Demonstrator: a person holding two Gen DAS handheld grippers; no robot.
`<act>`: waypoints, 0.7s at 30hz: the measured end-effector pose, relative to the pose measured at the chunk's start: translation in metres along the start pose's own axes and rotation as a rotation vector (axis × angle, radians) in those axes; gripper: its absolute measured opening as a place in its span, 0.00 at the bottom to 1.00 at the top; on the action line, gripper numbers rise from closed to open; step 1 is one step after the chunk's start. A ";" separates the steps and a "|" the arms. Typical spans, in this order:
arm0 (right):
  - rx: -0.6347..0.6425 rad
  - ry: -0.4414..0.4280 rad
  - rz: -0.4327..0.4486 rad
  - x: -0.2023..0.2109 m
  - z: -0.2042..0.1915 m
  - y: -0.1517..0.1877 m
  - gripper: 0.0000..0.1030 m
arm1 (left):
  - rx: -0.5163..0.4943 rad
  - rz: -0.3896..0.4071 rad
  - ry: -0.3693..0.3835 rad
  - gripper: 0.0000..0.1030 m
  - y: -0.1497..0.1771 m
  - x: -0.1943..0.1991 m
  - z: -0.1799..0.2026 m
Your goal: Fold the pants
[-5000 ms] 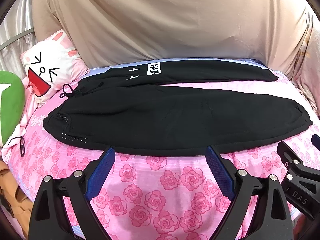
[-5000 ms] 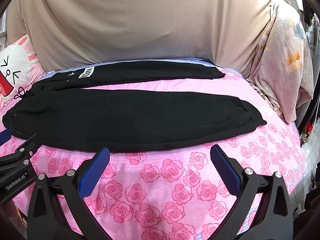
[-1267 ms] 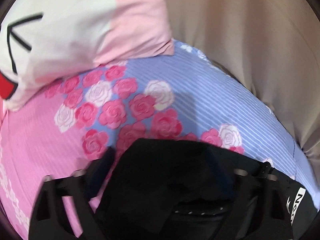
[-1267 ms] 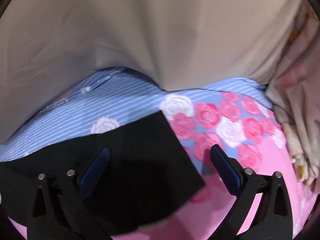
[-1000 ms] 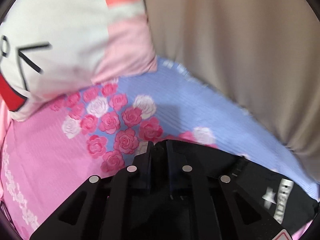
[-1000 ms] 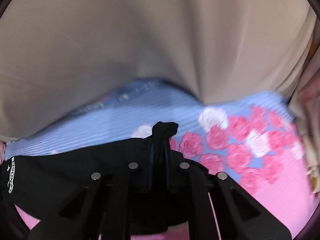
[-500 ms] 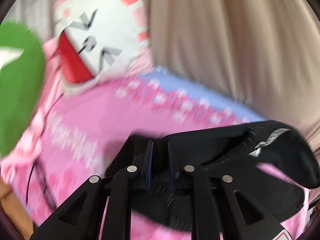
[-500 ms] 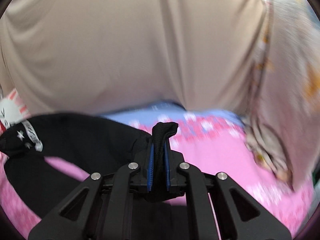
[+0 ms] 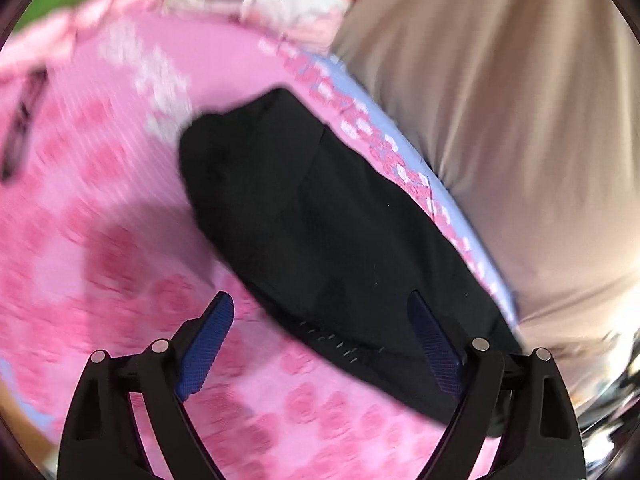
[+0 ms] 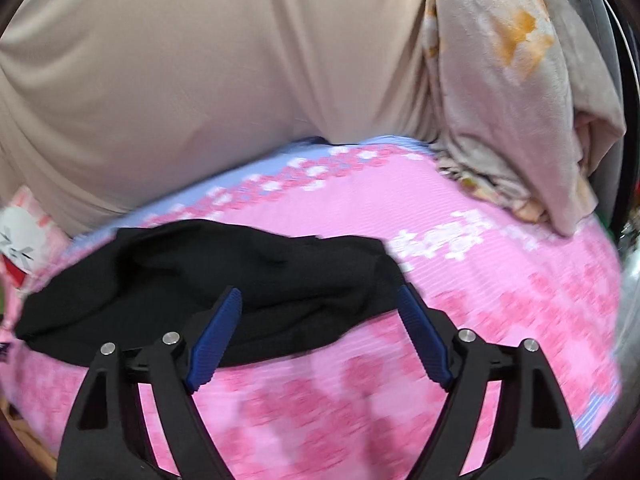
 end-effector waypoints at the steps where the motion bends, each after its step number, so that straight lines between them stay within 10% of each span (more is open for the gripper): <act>1: -0.006 -0.014 -0.004 0.001 -0.006 0.003 0.77 | 0.044 -0.012 0.000 0.83 0.000 -0.012 0.000; 3: -0.014 -0.037 -0.025 0.002 -0.019 0.013 0.78 | 0.085 -0.025 0.019 0.66 -0.004 -0.023 0.004; 4: -0.015 -0.043 -0.038 0.003 -0.023 0.019 0.78 | 0.089 -0.022 0.025 0.29 -0.011 -0.028 0.007; 6: -0.022 -0.052 -0.058 0.002 -0.032 0.027 0.78 | 0.058 -0.018 0.010 0.02 -0.022 -0.025 0.011; 12: -0.172 -0.148 -0.093 -0.010 -0.048 0.025 0.78 | 0.018 0.067 -0.038 0.02 -0.067 0.020 -0.005; 21: -0.419 -0.232 -0.244 -0.086 -0.083 0.024 0.78 | -0.053 0.022 -0.138 0.02 -0.050 -0.004 -0.033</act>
Point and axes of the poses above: each gripper's, at about its wrist camera, not at the fingertips, and x roughly against the way its jaws point, z to its right, y to its underside, the point moved 10 cm from there along -x, roughly the way its jaws point, and after that the axes turned 15 degrees about z, right-handed, at the moved point
